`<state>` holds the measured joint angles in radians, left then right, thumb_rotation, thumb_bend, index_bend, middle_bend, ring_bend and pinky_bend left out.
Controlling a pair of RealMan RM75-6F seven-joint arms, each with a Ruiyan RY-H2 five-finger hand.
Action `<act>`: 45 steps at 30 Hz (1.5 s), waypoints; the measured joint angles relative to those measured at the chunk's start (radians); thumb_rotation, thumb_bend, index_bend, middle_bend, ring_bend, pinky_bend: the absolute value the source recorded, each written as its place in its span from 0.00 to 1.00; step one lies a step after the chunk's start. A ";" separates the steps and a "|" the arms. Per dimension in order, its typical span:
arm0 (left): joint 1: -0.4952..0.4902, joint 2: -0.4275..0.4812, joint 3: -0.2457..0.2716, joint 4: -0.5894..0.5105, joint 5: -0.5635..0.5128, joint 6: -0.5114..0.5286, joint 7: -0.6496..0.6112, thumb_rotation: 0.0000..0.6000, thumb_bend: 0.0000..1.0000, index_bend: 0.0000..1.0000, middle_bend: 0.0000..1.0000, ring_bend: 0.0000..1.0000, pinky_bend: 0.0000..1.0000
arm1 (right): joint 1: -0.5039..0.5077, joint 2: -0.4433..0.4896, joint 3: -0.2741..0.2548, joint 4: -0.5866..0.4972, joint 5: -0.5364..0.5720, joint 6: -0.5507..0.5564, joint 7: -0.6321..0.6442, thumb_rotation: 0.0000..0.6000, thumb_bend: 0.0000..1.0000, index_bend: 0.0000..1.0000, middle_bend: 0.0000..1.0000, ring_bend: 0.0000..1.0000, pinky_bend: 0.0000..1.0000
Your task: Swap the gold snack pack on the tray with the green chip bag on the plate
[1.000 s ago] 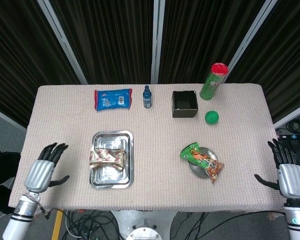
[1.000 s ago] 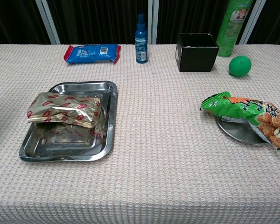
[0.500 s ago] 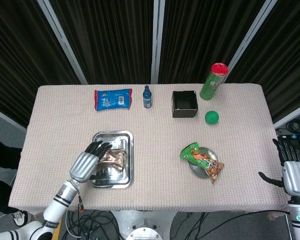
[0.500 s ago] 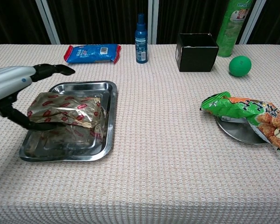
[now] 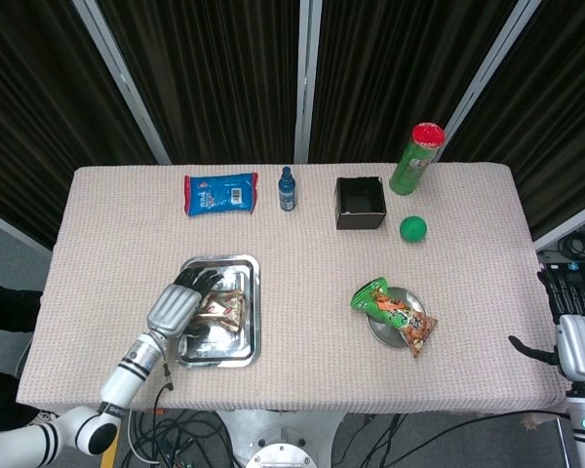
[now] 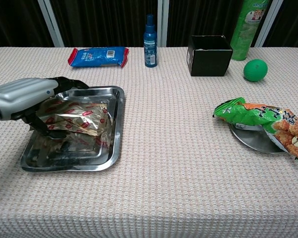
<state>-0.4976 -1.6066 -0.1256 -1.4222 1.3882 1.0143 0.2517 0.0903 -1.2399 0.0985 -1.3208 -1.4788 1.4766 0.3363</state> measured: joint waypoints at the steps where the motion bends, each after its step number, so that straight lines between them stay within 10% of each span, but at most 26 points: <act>1: -0.002 -0.002 0.002 0.004 -0.001 0.000 0.000 1.00 0.22 0.19 0.18 0.06 0.13 | 0.000 -0.002 0.000 0.002 0.000 0.000 0.000 1.00 0.00 0.00 0.00 0.00 0.00; 16: -0.020 -0.031 0.011 0.045 0.008 0.052 -0.017 1.00 0.40 0.49 0.46 0.31 0.35 | -0.002 -0.008 0.002 0.009 0.010 -0.005 -0.004 1.00 0.00 0.00 0.00 0.00 0.00; 29: -0.176 -0.056 -0.098 0.051 0.007 -0.028 -0.075 1.00 0.40 0.49 0.46 0.32 0.36 | -0.008 -0.009 0.001 0.012 0.011 0.000 -0.001 1.00 0.00 0.00 0.00 0.00 0.00; 45: -0.483 -0.320 -0.207 0.435 -0.013 -0.170 -0.197 1.00 0.40 0.43 0.41 0.29 0.33 | 0.001 -0.009 -0.010 -0.001 -0.014 -0.005 -0.003 1.00 0.00 0.00 0.00 0.00 0.00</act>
<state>-0.9803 -1.9262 -0.3323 -0.9874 1.3755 0.8442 0.0547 0.0910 -1.2492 0.0883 -1.3215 -1.4932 1.4720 0.3333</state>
